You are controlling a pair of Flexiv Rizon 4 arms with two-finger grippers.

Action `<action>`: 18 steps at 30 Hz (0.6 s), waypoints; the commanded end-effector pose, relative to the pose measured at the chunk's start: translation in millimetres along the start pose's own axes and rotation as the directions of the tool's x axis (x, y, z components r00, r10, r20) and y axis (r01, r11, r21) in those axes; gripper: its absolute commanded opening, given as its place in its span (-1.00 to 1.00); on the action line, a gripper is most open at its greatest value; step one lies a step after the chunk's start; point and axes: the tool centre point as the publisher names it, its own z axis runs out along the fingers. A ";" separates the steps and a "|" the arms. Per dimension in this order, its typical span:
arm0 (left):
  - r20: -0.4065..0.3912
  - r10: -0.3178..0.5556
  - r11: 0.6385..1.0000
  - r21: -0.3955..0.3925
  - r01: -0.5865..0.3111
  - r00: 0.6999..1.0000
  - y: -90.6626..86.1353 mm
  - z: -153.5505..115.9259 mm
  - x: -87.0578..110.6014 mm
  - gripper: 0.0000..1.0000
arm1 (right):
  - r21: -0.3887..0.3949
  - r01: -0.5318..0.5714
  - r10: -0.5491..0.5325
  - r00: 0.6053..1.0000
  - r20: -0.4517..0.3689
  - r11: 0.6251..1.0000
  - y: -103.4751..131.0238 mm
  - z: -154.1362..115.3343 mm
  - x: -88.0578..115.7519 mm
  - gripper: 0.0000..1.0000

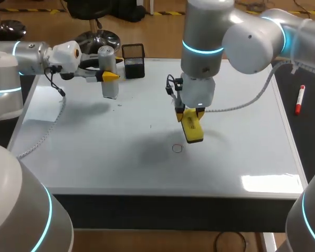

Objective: Pick up the inspection probe, press it on each red-marked spot on the whiteboard one by one, put down the probe, pick up the eraser, and wipe off all the red marks.

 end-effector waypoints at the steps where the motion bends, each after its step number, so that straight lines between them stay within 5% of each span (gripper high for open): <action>1: 0.000 0.002 1.000 0.000 -0.002 1.000 -0.5 0.2 -0.1 -1.00 | 0.004 0.011 -0.011 1.000 -0.001 1.000 3.0 -0.6 -1.6 -1.00; 18: 0.000 0.002 1.000 0.000 -0.002 1.000 -0.5 0.2 -0.1 -1.00 | -0.036 0.128 -0.127 0.992 0.014 0.991 15.1 33.4 -50.2 -1.00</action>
